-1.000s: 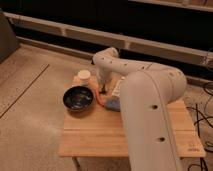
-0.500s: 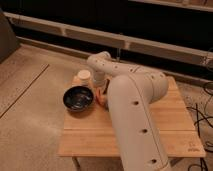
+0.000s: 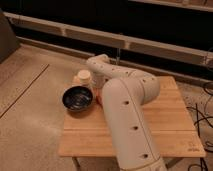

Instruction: Drag the pepper across the table

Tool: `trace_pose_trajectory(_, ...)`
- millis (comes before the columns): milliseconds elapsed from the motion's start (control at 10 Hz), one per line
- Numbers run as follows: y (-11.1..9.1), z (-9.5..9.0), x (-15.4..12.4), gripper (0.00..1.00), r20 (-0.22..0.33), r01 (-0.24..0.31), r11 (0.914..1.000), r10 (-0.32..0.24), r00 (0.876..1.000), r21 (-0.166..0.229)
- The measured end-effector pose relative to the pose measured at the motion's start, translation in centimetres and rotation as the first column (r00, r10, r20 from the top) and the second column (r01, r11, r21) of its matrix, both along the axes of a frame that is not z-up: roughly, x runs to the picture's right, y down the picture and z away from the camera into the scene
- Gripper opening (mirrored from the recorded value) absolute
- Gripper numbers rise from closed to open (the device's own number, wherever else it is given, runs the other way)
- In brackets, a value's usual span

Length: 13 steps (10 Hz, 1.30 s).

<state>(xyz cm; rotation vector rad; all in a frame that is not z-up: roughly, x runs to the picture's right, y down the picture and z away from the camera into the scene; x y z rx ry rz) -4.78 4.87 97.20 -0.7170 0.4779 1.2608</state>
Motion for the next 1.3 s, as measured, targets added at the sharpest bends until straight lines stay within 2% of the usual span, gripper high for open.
trace_pose_trajectory(200,0.7,0.3,0.0,0.38,-0.002,0.001,0.9998,-0.001,1.0,-0.019)
trace_pose_trajectory(300,1.2,0.4,0.3,0.32,-0.001,0.003,0.9995,-0.003,1.0,-0.032)
trace_pose_trajectory(600,1.4,0.5,1.1,0.03,-0.015,0.014,0.9995,-0.014,1.0,-0.03)
trace_pose_trajectory(800,0.6,0.0,1.3,0.0,-0.03,0.012,0.9999,-0.012,0.999,-0.008)
trace_pose_trajectory(1000,-1.3,-1.4,1.6,0.0,-0.039,-0.01,0.9988,0.012,0.999,0.049)
trace_pose_trajectory(1200,-3.8,-3.8,1.9,0.0,-0.044,-0.03,0.9915,0.036,0.998,0.127)
trace_pose_trajectory(1300,-6.0,-6.2,1.6,0.0,-0.028,-0.023,0.9785,0.029,0.999,0.205)
